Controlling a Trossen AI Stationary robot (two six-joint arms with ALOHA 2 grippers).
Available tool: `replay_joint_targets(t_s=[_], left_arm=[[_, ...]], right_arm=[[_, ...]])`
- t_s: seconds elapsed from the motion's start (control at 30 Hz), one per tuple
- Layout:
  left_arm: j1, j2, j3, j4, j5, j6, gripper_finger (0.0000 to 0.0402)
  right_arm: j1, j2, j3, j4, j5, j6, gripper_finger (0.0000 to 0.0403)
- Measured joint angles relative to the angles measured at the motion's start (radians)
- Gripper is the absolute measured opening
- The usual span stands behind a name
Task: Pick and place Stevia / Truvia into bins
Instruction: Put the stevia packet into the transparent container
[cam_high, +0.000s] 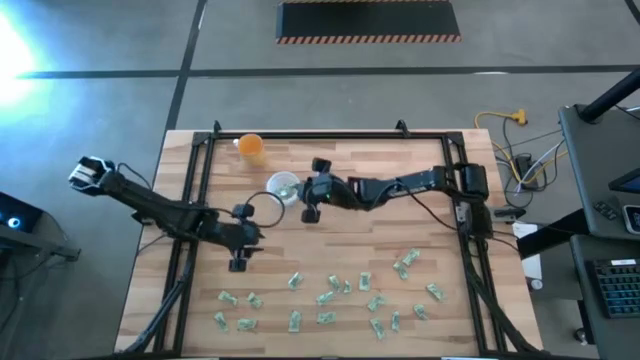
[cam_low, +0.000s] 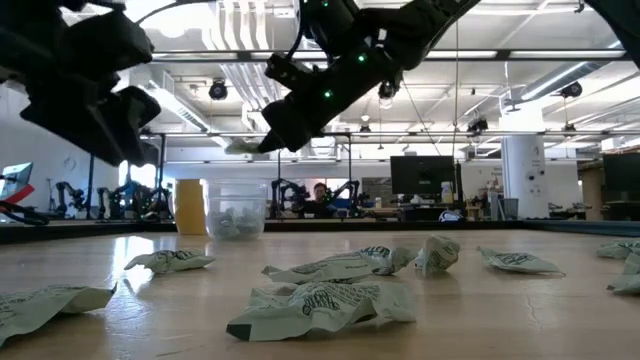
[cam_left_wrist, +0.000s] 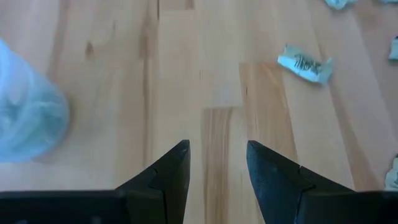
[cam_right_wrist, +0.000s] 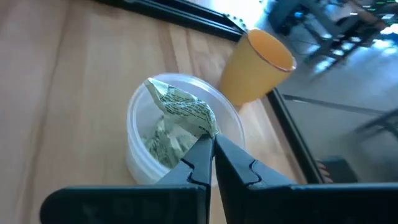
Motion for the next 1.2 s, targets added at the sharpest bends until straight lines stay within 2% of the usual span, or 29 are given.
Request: replay_joint_targets(t_s=[0.13,0.43,0.57,0.67,0.97,1.07,1.2], left_arm=[[-0.015,0.061,0.000,0.005,0.000,-0.028,0.0142],[-0.076,0.131,0.000,0.007,0.007,-0.107,0.0142],[-0.113,0.143,0.000,0.008,0.011,-0.144,0.0142],[-0.135,0.141,0.000,0.008,0.011,-0.159,0.0142],[-0.183,0.128,0.012,0.007,0.025,-0.163,0.0142],[-0.215,0.139,0.014,0.008,0.059,-0.206,0.0141],[-0.278,0.175,0.014,0.022,0.080,-0.260,0.0141]], right_arm=[[-0.040,0.008,0.015,0.000,-0.088,0.008,0.0008],[-0.069,0.009,0.021,0.011,-0.099,0.011,0.0009],[-0.081,0.010,0.021,0.035,-0.206,0.014,0.0014],[-0.092,0.010,0.021,0.044,-0.252,0.036,0.0032],[-0.098,0.011,0.021,0.041,-0.253,0.033,0.0114],[-0.093,0.004,0.021,0.020,-0.256,0.007,0.0129],[-0.082,-0.011,0.021,-0.046,-0.325,-0.037,0.0138]])
